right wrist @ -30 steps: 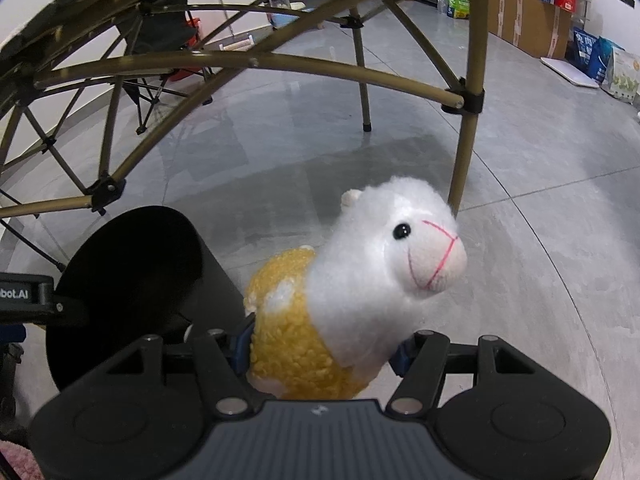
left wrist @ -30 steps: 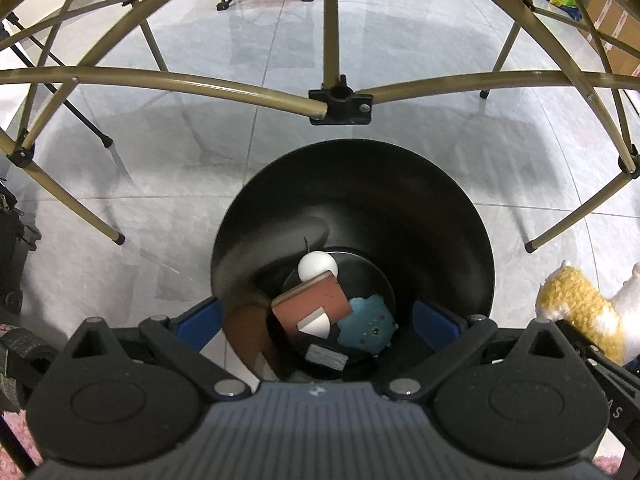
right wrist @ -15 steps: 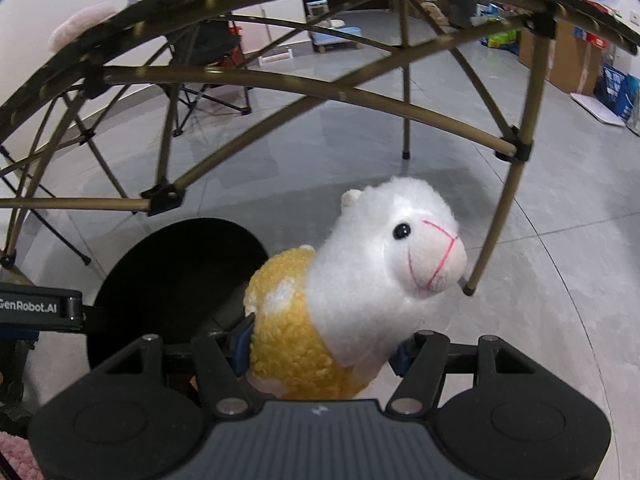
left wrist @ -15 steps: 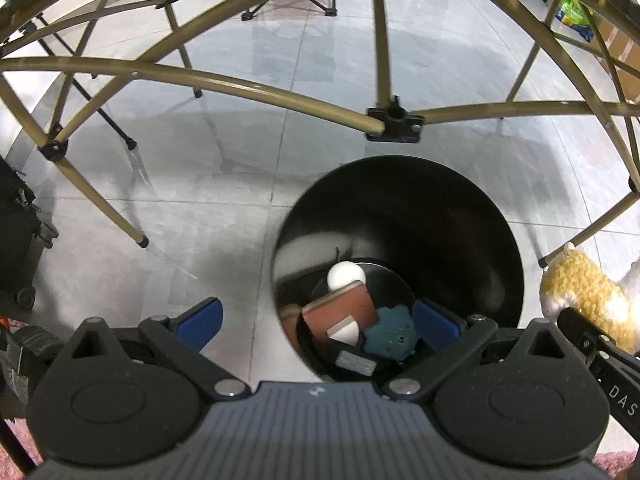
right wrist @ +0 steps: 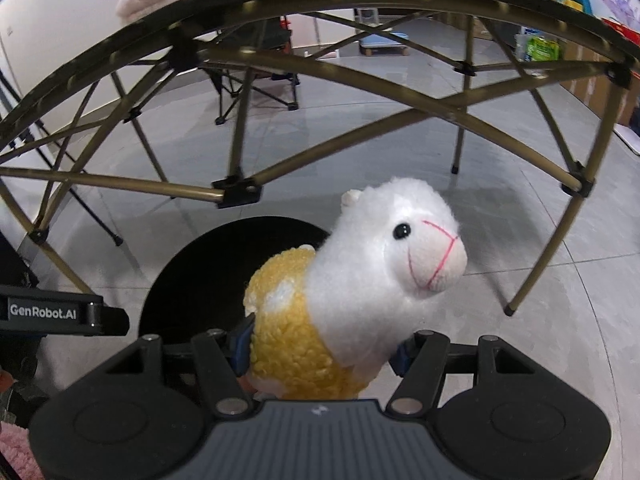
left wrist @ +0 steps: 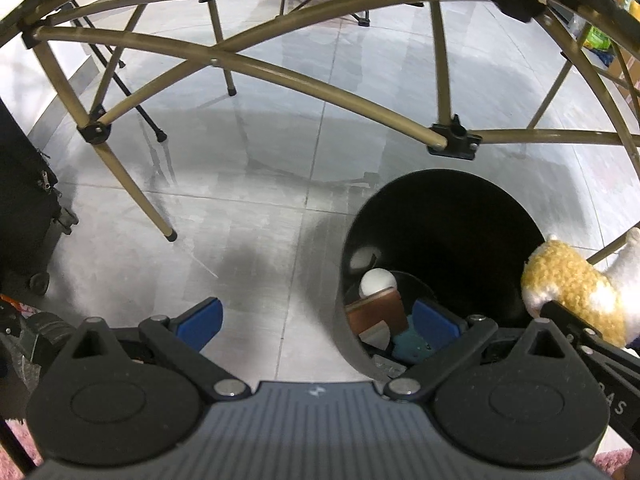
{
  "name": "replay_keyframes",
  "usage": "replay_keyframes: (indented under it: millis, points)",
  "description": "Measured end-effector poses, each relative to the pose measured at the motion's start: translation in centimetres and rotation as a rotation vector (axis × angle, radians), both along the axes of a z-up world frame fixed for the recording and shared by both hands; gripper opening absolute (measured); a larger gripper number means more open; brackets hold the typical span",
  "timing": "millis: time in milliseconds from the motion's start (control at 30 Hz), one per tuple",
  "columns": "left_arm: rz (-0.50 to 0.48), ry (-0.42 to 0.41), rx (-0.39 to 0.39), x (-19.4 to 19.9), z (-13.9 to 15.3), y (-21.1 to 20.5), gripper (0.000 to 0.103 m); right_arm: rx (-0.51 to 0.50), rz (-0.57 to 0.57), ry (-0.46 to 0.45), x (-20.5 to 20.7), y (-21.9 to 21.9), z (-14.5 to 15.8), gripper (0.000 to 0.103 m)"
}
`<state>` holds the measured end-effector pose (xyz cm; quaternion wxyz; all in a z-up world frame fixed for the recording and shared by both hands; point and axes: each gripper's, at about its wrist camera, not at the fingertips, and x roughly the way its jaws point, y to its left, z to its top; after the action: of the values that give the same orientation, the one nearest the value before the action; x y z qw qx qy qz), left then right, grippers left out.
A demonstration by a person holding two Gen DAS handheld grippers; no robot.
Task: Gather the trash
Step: 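Move the right gripper over the bin and release the alpaca plush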
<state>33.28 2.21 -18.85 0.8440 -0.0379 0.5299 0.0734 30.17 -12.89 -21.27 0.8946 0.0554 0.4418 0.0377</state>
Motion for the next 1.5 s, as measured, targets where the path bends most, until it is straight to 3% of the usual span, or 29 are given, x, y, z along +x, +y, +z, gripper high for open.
replay_keyframes:
  millis: [567, 1200, 1300, 1400, 1500]
  points:
    - [0.058, -0.009, 0.012, -1.6, -0.2, 4.7, 0.103, -0.019, 0.095, 0.077, 2.6, 5.8, -1.6, 0.062]
    - [0.073, 0.0, 0.021, -2.2, -0.7, 6.6, 0.103, -0.065, 0.13, 0.169, 3.8, 8.2, -4.0, 0.063]
    - [0.074, 0.0, 0.02, -2.3, -0.7, 6.7, 0.103, -0.07, 0.127, 0.179, 3.8, 8.2, -4.1, 0.069]
    - [0.076, 0.002, 0.022, -2.2, -0.7, 6.7, 0.103, -0.077, 0.114, 0.182, 4.0, 7.9, -4.2, 0.099]
    - [0.075, 0.002, 0.023, -2.2, -0.7, 6.6, 0.103, -0.081, 0.104, 0.175, 4.0, 7.7, -4.1, 0.103]
